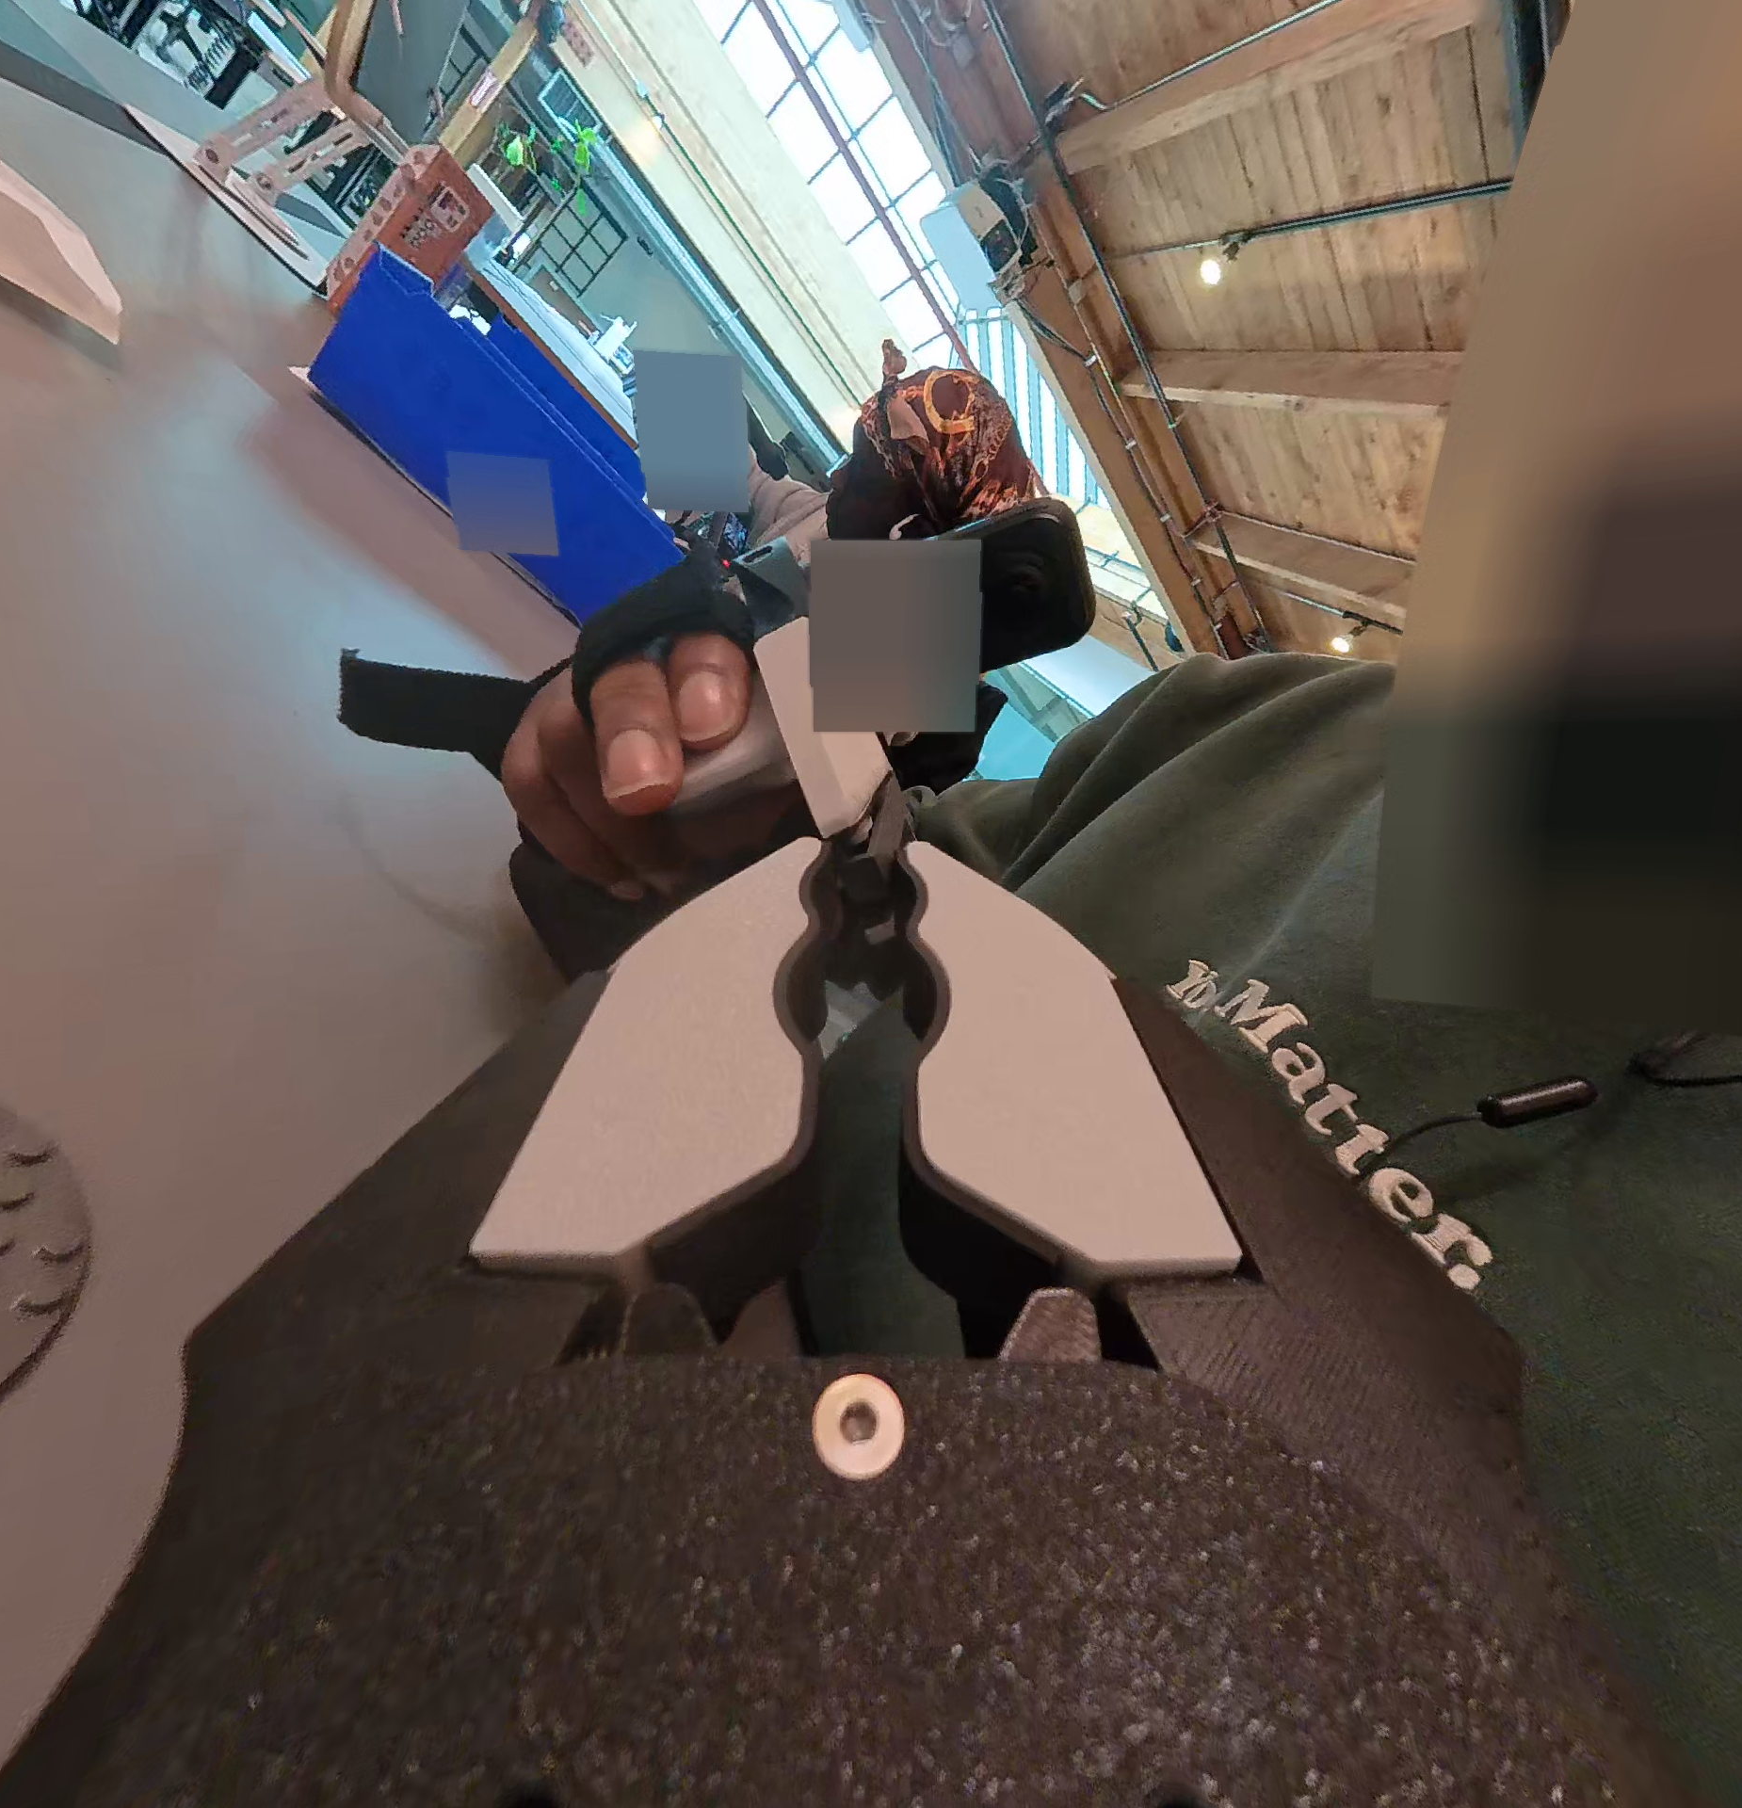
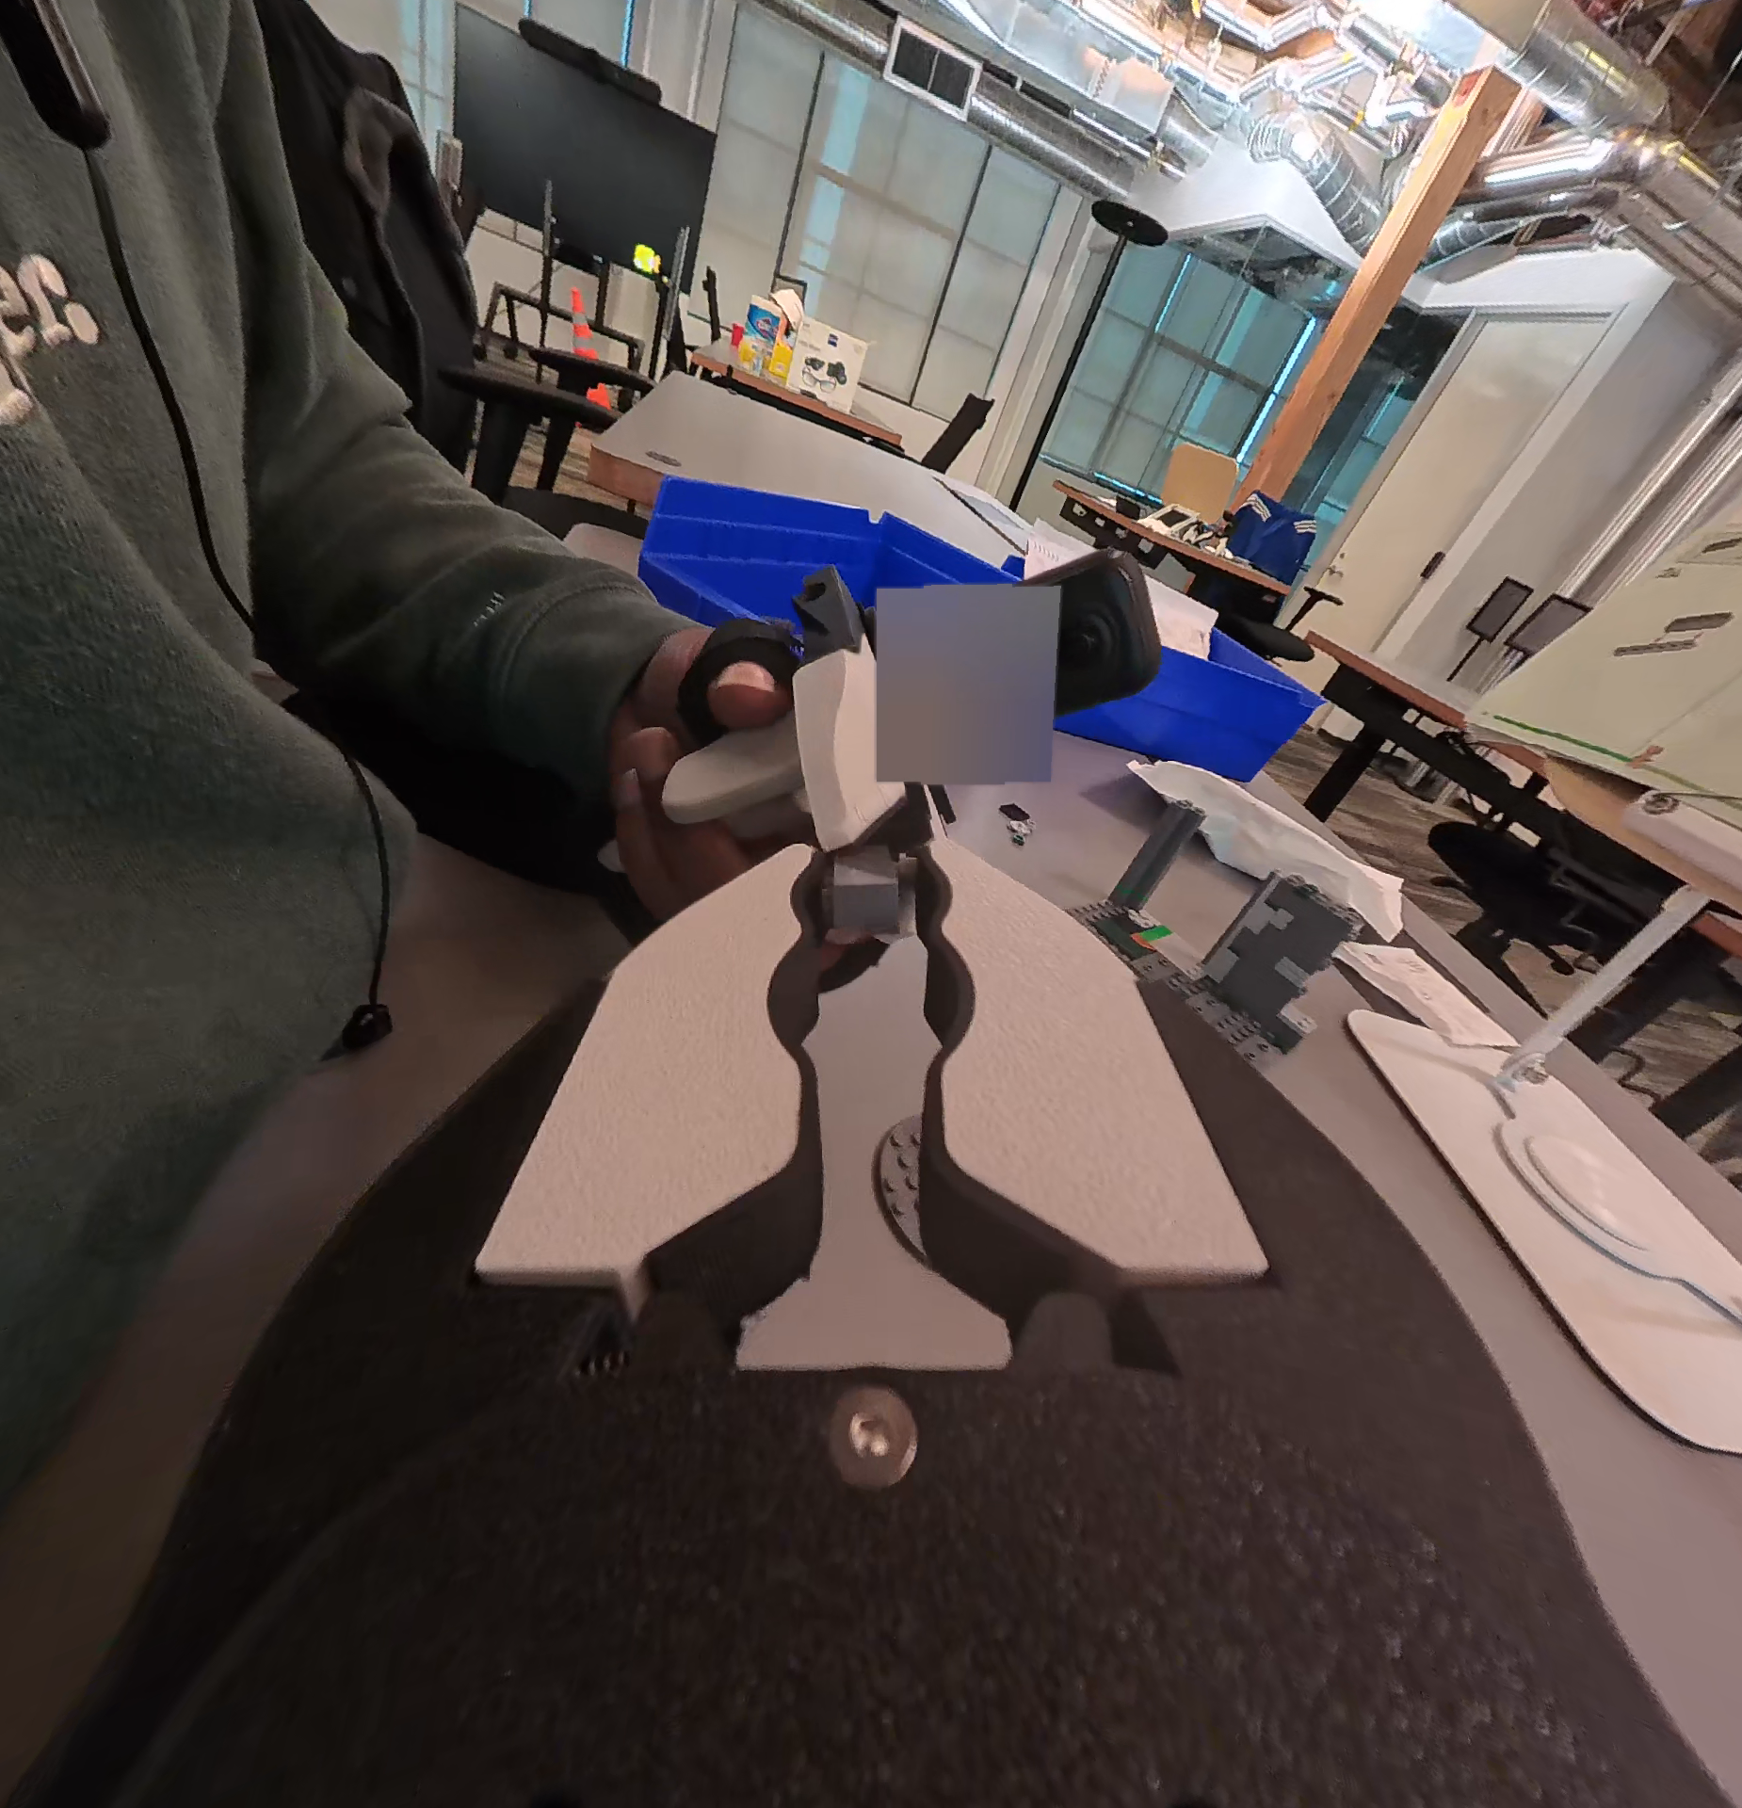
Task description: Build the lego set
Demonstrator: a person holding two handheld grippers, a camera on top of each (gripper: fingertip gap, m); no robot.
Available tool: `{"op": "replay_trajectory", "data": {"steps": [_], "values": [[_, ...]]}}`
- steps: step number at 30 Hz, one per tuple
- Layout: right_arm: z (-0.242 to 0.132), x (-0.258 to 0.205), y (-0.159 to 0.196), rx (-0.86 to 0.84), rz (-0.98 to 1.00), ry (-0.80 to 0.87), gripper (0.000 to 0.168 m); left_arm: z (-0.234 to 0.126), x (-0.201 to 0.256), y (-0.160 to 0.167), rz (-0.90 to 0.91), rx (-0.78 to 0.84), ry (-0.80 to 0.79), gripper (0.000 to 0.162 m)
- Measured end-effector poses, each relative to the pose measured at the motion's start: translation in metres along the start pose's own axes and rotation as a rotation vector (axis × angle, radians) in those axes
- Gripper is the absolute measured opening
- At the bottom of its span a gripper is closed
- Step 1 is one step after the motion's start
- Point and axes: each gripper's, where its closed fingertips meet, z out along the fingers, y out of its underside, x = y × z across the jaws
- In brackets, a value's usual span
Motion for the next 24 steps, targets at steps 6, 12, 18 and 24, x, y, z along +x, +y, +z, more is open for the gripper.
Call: {"op": "replay_trajectory", "data": {"steps": [6,12,18,24], "values": [[0.001,0.001,0.003,-0.038,-0.043,0.011,0.017,-0.002,-0.002,0.000,0.028,0.005,-0.005,0.009],[0.001,-0.001,0.001,-0.080,-0.125,-0.006,0.017,-0.002,0.000,0.001,0.087,0.001,0.008,0.009],[0.001,-0.004,-0.002,-0.106,-0.185,-0.037,0.017,-0.002,0.004,0.002,0.110,-0.015,0.017,0.009],[0.004,-0.005,-0.006,-0.104,-0.209,-0.057,0.017,-0.001,0.008,0.001,0.076,0.002,0.050,0.008]]}}
